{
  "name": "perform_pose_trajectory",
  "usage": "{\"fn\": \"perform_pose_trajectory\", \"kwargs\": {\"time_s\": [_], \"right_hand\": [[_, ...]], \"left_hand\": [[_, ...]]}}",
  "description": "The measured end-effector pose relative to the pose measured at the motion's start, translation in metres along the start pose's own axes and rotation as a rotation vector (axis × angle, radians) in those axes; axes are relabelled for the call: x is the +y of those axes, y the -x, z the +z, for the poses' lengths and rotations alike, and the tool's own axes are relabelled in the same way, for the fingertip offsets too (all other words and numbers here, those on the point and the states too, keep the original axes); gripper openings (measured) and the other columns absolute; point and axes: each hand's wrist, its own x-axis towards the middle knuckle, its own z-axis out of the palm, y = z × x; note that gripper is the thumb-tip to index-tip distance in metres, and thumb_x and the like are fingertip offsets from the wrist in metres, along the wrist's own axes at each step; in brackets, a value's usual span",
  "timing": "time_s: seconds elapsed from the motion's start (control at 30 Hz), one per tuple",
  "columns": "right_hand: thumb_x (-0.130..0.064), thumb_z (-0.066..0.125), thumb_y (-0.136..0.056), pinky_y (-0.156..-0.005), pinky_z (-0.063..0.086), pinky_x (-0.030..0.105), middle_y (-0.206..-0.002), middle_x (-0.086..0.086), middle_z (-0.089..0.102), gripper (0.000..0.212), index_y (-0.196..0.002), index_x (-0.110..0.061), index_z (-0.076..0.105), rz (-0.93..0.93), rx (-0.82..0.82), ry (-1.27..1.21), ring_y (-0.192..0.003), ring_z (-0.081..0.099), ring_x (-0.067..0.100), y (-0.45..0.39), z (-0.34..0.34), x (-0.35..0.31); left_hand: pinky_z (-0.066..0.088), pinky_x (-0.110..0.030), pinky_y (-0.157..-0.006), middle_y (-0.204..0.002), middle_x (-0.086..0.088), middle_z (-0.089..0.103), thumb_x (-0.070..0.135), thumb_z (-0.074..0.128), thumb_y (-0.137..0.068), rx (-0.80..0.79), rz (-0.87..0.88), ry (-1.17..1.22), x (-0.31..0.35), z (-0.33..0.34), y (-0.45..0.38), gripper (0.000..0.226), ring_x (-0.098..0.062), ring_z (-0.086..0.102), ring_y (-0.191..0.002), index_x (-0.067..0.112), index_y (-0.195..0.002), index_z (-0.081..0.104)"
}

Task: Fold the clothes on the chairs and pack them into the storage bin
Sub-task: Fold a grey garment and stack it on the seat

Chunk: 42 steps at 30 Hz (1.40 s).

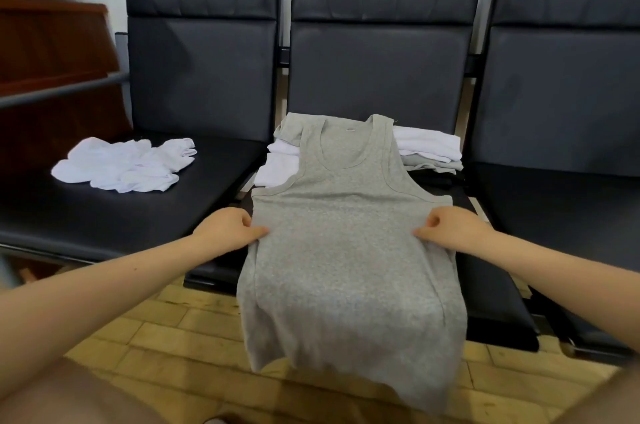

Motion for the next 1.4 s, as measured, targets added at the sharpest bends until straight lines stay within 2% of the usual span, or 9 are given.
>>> {"fn": "perform_pose_trajectory", "kwargs": {"time_s": [0.1,0.3,0.37,0.47,0.57,0.83,0.97,1.13,1.4], "right_hand": [[-0.048,0.057,-0.089,-0.065,0.041,0.027,-0.087,0.003,0.064,0.035,-0.082,-0.013,0.057,-0.029,-0.088,0.087,-0.079,0.058,0.016,0.014,0.004,-0.003],[-0.036,0.050,-0.097,-0.065,0.040,0.028,-0.080,-0.003,0.054,0.032,-0.069,-0.022,0.043,-0.127,-0.092,0.084,-0.076,0.052,0.016,0.021,0.009,0.001],[-0.031,0.049,-0.098,-0.071,0.042,0.032,-0.089,0.003,0.056,0.030,-0.070,-0.022,0.041,-0.127,-0.086,0.106,-0.082,0.054,0.020,0.020,0.011,0.002],[-0.029,0.046,-0.098,-0.072,0.042,0.032,-0.093,0.005,0.054,0.029,-0.071,-0.021,0.041,-0.118,-0.075,0.119,-0.086,0.054,0.022,0.020,0.012,0.001],[-0.028,0.045,-0.098,-0.070,0.040,0.031,-0.096,0.006,0.055,0.023,-0.079,-0.016,0.047,-0.105,-0.046,0.116,-0.086,0.054,0.022,0.022,0.013,0.000],[-0.026,0.061,-0.090,-0.061,0.039,0.023,-0.072,-0.007,0.057,0.014,-0.080,-0.021,0.054,-0.087,0.057,-0.211,-0.070,0.054,0.011,0.029,0.004,0.007],[-0.027,0.070,-0.084,-0.062,0.041,0.022,-0.081,-0.001,0.062,0.017,-0.088,-0.011,0.063,-0.048,0.072,-0.273,-0.076,0.056,0.013,0.038,-0.009,0.015],[-0.029,0.073,-0.082,-0.053,0.045,0.019,-0.083,0.002,0.063,0.030,-0.097,-0.004,0.066,-0.068,-0.280,-0.275,-0.069,0.055,0.010,0.055,-0.012,0.016],[-0.023,0.070,-0.084,-0.053,0.047,0.016,-0.076,-0.004,0.062,0.011,-0.088,-0.014,0.066,-0.063,-0.244,-0.306,-0.066,0.055,0.008,0.063,-0.015,0.015]], "left_hand": [[0.032,-0.029,-0.057,-0.060,0.000,0.044,0.033,0.062,-0.088,-0.053,0.024,0.131,0.004,0.002,0.012,0.040,-0.014,0.041,-0.059,0.016,-0.060,0.039],[0.039,-0.031,-0.064,-0.073,-0.005,0.049,0.015,0.040,-0.097,0.152,-0.347,1.196,0.030,-0.008,0.015,0.027,-0.023,0.047,-0.071,0.011,-0.072,0.050],[0.041,-0.034,-0.071,-0.080,-0.007,0.050,0.021,0.035,-0.100,0.223,-0.316,0.935,0.029,-0.015,0.015,0.028,-0.025,0.049,-0.080,0.009,-0.081,0.052],[0.038,-0.034,-0.068,-0.080,-0.007,0.051,0.030,0.035,-0.101,0.211,-0.037,0.115,0.004,-0.020,0.019,0.029,-0.026,0.051,-0.079,0.007,-0.088,0.046],[0.041,-0.034,-0.065,-0.080,-0.005,0.055,0.036,0.036,-0.100,0.099,-0.015,-0.166,-0.020,-0.014,0.020,0.029,-0.024,0.054,-0.076,0.010,-0.088,0.044],[0.048,-0.035,-0.068,-0.094,-0.002,0.058,0.041,0.050,-0.092,0.173,0.000,-0.167,-0.015,-0.003,0.025,0.027,-0.021,0.058,-0.084,0.016,-0.103,0.048],[0.047,-0.036,-0.077,-0.107,-0.001,0.047,0.033,0.059,-0.087,0.294,0.207,-0.138,0.005,0.003,0.024,0.034,-0.022,0.050,-0.105,0.019,-0.117,0.051],[0.040,-0.027,-0.075,-0.094,0.006,0.053,0.031,0.058,-0.086,0.176,0.371,-0.019,0.047,0.024,0.026,0.015,-0.014,0.053,-0.092,0.023,-0.098,0.063],[0.045,-0.028,-0.075,-0.089,0.005,0.056,0.028,0.058,-0.088,0.014,0.526,0.098,0.112,0.048,0.020,0.011,-0.012,0.051,-0.079,0.020,-0.092,0.065]]}}
